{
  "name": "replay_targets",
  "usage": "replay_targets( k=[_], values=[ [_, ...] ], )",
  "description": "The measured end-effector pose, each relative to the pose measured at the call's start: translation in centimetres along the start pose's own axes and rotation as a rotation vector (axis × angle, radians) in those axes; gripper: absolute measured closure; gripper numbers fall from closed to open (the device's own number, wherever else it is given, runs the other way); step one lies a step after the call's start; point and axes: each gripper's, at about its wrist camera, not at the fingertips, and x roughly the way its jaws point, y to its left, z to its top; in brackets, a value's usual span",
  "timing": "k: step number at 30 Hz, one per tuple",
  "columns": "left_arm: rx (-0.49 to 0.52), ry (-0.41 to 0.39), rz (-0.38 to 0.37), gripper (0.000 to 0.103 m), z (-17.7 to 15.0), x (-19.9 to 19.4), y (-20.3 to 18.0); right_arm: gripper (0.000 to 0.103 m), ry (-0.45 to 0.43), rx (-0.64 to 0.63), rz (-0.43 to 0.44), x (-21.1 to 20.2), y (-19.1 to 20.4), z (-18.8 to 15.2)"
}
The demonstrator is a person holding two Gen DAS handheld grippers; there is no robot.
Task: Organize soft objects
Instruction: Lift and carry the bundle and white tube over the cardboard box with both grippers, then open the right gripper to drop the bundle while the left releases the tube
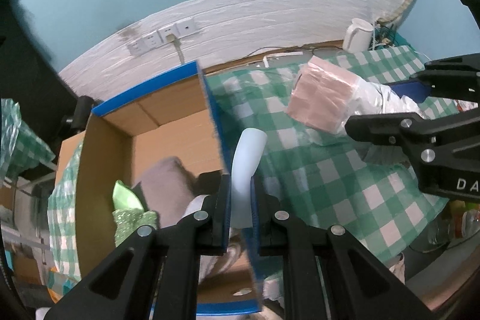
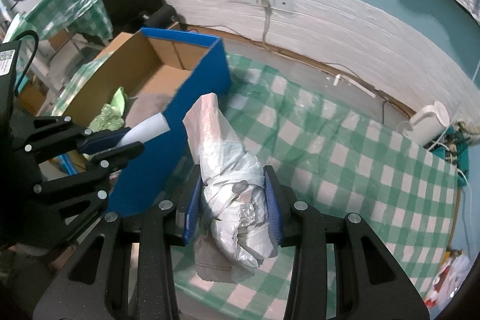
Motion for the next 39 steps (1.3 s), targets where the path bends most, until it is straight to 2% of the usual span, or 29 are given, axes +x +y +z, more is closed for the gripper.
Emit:
replay_targets(
  k=[25, 34, 39],
  values=[
    [-0.17, 0.026, 0.064, 0.091, -3.7, 0.3, 10.6, 0.064, 0.05, -0.132, 0.045, 4.7, 8.9, 5.0],
    [-0.23, 0.051, 0.076, 0.091, -4.8, 1.3, 13.4, 0.064, 0.065, -0.144, 0.072, 6.8, 11.0, 6.5],
    [-0.246, 0.065, 0.084, 0.087, -5.2, 1.9, 14.1, 0.063, 0.048, -0.138, 0.103, 7.4, 11.9, 7.2]
  ],
)
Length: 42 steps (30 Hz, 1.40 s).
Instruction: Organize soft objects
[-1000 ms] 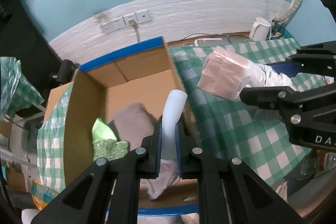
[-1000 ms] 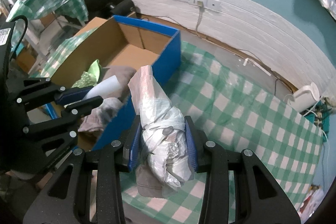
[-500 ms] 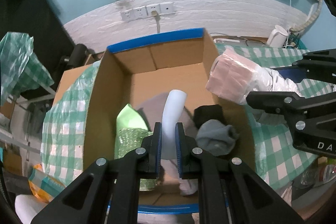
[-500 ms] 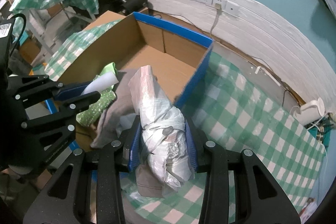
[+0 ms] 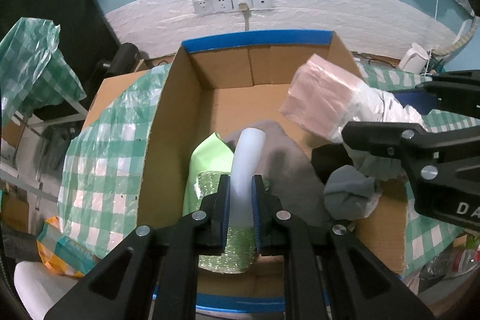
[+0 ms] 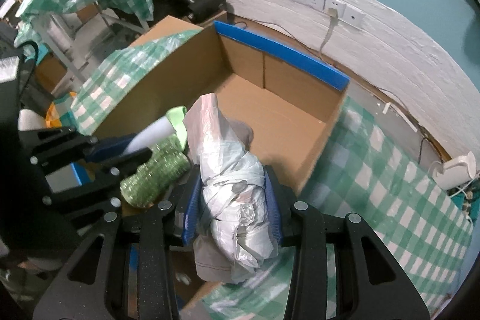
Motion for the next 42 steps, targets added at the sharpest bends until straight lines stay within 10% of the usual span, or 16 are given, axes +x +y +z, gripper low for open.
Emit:
replay_targets(
  k=[16, 42],
  values=[
    [-0.006, -0.025, 0.073, 0.035, 0.5, -1.4, 0.9, 0.041, -0.053, 0.051, -0.022, -2.2, -1.4, -0.7],
    [0.039, -0.163, 0.15, 0.015, 1.5, -7.6, -3.5, 0.03, -0.167, 0.164, -0.102, -10.0, -5.3, -5.0]
  ],
)
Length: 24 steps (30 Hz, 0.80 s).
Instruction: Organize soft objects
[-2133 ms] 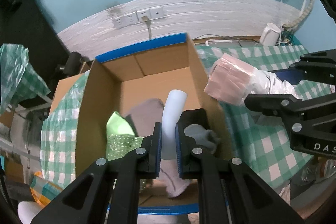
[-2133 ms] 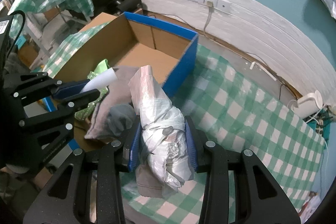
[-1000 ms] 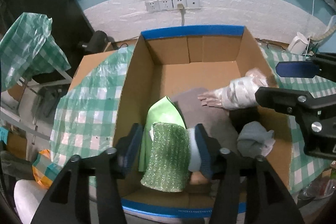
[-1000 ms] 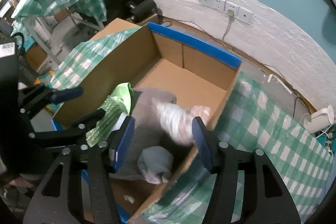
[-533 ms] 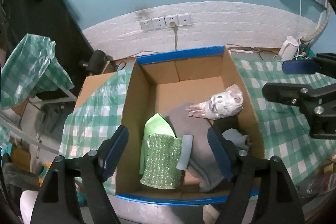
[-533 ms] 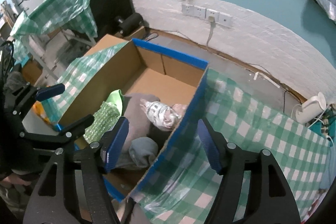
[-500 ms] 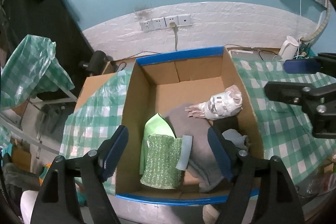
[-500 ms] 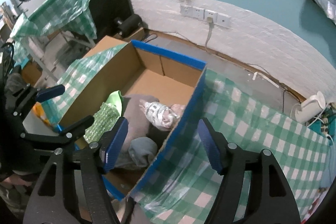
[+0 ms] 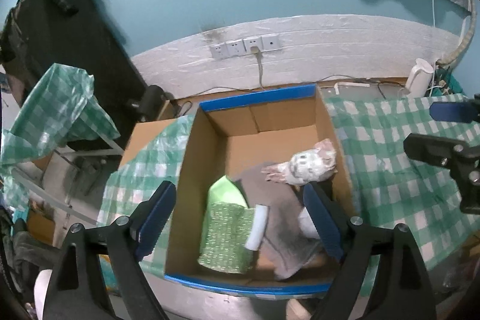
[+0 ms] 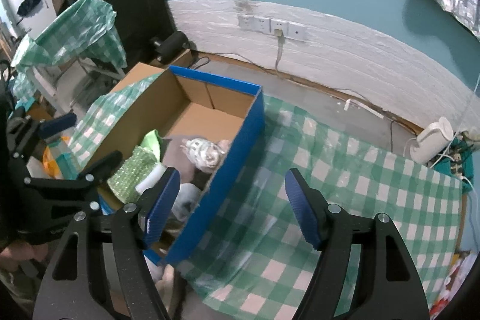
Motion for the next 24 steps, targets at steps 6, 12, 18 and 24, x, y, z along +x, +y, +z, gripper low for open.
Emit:
replay_targets(
  k=[6, 12, 18, 24],
  values=[
    [-0.005, -0.003, -0.036, 0.014, 0.4, -0.9, -1.2, 0.03, -0.02, 0.04, -0.001, -1.3, -1.5, -0.9],
    [0.011, 0.0, -0.025, 0.012, 0.6, -1.6, -2.3, 0.03, -0.04, 0.044, -0.002, -2.5, -2.1, -2.0],
    [0.011, -0.021, -0.026, 0.01, 0.8, -2.8, -2.9, 0.03, -0.041, 0.043, 0.002, -2.7, -2.6, -2.7],
    [0.013, -0.035, -0.019, 0.01, 1.0, -3.4, -3.5, 0.03, -0.059, 0.043, -0.004, -3.4, -2.9, -2.9]
  ],
)
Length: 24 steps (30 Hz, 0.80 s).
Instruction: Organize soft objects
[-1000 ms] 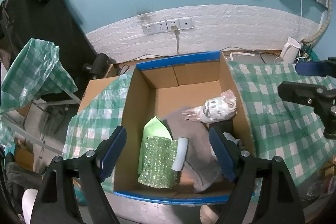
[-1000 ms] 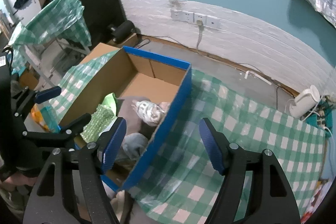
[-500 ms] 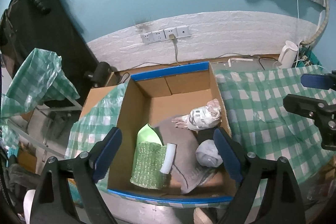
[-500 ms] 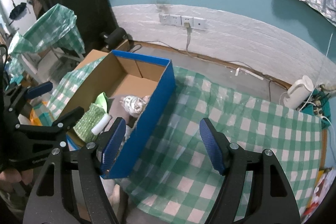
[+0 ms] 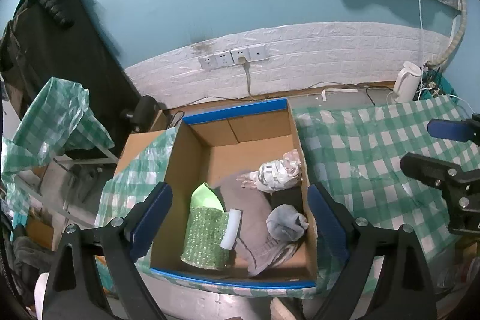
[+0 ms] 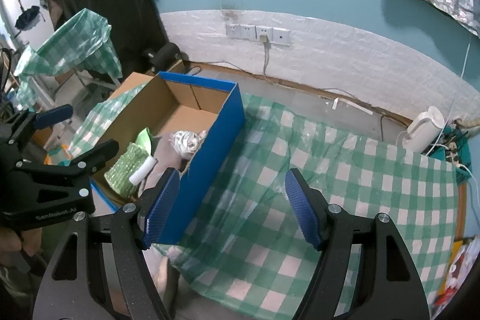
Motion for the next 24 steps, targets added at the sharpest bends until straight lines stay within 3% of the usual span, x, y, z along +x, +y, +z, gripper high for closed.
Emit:
replay_targets(
  k=[24],
  values=[
    [0.029, 0.009, 0.002, 0.01, 0.0, 0.3, -1.2, 0.03, 0.001, 0.019, -0.013, -0.1, -0.9, -0.3]
  ],
)
